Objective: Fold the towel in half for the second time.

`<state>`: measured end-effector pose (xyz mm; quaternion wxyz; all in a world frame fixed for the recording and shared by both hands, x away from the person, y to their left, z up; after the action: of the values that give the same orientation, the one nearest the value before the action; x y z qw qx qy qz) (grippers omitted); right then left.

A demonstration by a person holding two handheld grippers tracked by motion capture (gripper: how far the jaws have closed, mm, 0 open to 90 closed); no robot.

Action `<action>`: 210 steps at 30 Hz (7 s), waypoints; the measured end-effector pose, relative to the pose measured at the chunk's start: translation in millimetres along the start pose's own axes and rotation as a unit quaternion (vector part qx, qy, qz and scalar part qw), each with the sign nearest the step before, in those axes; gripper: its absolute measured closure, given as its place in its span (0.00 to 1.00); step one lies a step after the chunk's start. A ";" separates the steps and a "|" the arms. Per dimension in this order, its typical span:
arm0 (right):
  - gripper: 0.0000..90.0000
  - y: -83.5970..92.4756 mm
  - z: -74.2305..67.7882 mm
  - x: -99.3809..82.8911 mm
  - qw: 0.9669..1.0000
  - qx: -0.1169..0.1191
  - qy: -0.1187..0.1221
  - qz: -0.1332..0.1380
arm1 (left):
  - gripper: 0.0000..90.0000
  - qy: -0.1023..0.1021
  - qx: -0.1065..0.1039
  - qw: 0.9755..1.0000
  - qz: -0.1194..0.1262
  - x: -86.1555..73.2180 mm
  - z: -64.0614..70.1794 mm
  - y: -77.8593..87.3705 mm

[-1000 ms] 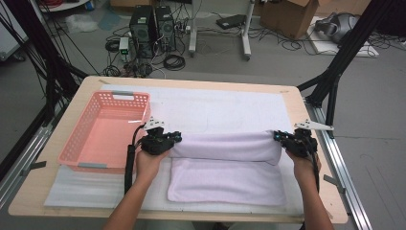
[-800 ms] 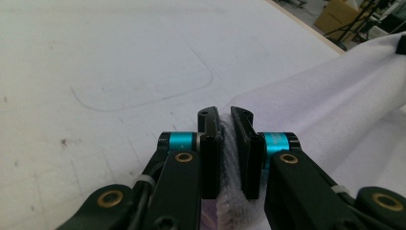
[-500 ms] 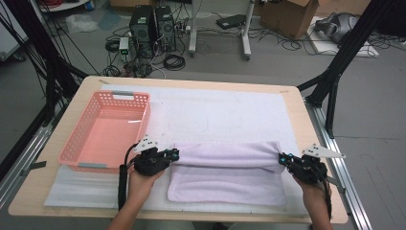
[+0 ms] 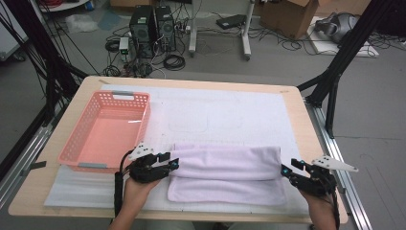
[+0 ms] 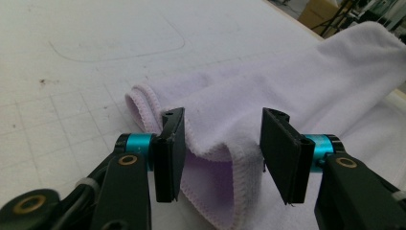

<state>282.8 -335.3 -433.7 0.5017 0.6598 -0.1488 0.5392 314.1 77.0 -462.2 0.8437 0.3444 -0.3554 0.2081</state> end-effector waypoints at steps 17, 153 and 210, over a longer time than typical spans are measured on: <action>0.96 -22.7 -12.7 -0.9 0.996 0.023 0.064 -0.052 | 0.89 -0.019 -0.007 0.999 -0.027 -12.4 6.7 7.7; 0.68 -43.8 13.3 -25.2 0.997 0.009 0.008 -0.074 | 0.69 -0.007 0.038 0.998 -0.041 0.6 -15.2 -29.0; 0.83 -44.8 10.6 -36.8 0.995 0.007 0.042 -0.092 | 0.76 -0.052 0.047 0.996 -0.046 -11.4 -5.1 -30.2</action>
<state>308.1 -336.4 -487.0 0.5502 0.6509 -0.0628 0.5193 326.9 59.1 -486.3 0.8159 0.4099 -0.3720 0.1669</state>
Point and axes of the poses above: each handheld gripper's, and its own axes: y roughly backward along the jaws, x roughly out of its top, z roughly to its right, the point moved 7 cm from there along -y, roughly forward along the jaws, and after that the axes turned 15 degrees about y, right-handed, at the moved point
